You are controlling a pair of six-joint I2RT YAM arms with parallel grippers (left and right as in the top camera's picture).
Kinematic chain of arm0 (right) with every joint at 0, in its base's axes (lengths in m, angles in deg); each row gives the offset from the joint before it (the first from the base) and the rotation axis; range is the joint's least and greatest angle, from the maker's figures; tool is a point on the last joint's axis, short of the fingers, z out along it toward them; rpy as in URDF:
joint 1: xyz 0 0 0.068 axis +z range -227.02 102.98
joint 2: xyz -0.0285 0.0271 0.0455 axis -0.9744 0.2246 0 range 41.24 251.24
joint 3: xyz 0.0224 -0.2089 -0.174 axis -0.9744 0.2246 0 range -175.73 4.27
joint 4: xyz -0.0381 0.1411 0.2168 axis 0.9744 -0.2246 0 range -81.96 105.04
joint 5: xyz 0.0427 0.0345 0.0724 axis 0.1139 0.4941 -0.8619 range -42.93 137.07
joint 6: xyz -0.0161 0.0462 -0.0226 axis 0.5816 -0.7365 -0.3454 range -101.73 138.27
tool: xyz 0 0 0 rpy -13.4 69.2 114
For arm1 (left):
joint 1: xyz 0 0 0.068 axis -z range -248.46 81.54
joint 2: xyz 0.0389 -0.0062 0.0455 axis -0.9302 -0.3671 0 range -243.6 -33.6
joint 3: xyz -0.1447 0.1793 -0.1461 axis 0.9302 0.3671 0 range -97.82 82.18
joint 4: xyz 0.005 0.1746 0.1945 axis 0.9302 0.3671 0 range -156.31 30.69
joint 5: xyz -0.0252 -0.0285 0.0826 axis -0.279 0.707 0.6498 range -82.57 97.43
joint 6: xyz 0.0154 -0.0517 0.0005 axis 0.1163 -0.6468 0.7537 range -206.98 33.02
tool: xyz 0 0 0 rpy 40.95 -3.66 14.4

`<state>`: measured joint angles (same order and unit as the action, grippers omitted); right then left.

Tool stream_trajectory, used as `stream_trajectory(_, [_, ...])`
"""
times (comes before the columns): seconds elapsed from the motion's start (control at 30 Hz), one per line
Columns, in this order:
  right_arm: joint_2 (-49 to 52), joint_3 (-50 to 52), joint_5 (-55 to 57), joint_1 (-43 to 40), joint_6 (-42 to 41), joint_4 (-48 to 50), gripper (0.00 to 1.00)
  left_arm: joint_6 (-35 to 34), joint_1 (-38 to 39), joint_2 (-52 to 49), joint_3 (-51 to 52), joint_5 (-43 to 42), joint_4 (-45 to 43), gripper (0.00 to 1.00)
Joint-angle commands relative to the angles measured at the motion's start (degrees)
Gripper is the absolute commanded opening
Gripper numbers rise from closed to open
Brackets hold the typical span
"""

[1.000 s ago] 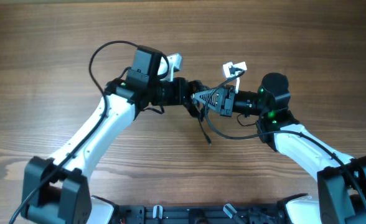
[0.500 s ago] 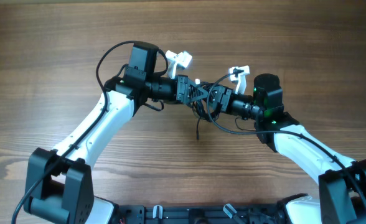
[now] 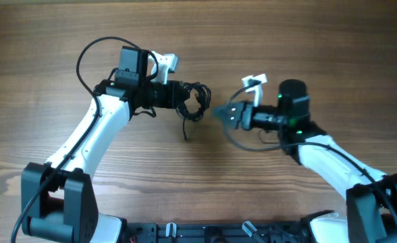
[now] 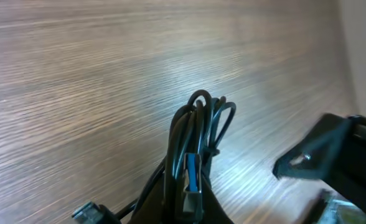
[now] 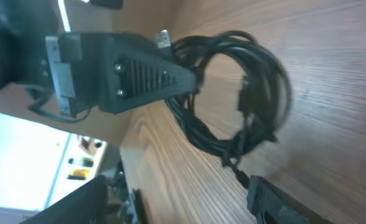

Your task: Untangle cables

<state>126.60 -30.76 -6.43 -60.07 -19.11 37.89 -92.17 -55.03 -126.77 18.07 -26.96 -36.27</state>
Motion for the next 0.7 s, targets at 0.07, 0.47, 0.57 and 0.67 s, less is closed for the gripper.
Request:
stream_trajectory(0.07, [-0.09, -0.22, 28.74, 9.05, 0.83, -6.8, 0.74, -1.7, 8.28, -3.37, -0.37, 24.15, 1.55, 0.04])
stream_trajectory(0.47, [-0.07, -3.43, 49.13, 16.5, 21.86, -18.03, 0.58, -19.32, 11.87, -8.63, -0.37, 23.34, 1.57, 0.04])
stream_trajectory(0.57, [-0.07, -5.81, 46.38, 16.63, 25.42, -20.0, 0.56, -19.61, 11.87, -8.63, -0.37, 23.34, 1.99, 0.04])
stream_trajectory(0.67, [2.16, -5.81, 41.53, 17.14, 28.22, -18.32, 0.53, -22.71, 11.8, -8.63, -0.37, 21.33, 1.7, 0.04])
